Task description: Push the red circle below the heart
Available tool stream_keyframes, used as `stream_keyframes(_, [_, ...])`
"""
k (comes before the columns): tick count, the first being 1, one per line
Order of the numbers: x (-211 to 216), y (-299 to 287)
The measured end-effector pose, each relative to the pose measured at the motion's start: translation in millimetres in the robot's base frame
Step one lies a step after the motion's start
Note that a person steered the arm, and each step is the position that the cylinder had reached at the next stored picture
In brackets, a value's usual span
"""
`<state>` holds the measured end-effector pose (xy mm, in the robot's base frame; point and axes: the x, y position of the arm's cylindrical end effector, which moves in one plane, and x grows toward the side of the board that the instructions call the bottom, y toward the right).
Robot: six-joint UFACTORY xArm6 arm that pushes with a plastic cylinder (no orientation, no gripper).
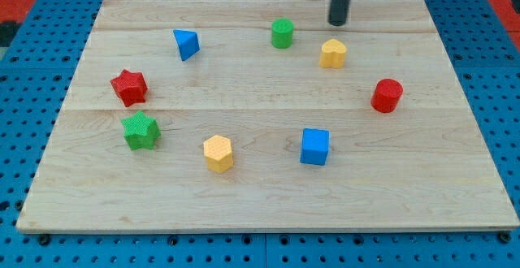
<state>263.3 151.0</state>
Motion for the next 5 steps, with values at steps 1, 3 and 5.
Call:
stream_keyframes(1, [5.6, 93.5])
stream_keyframes(3, [136.5, 153.1])
stream_keyframes(5, [173.4, 100.7])
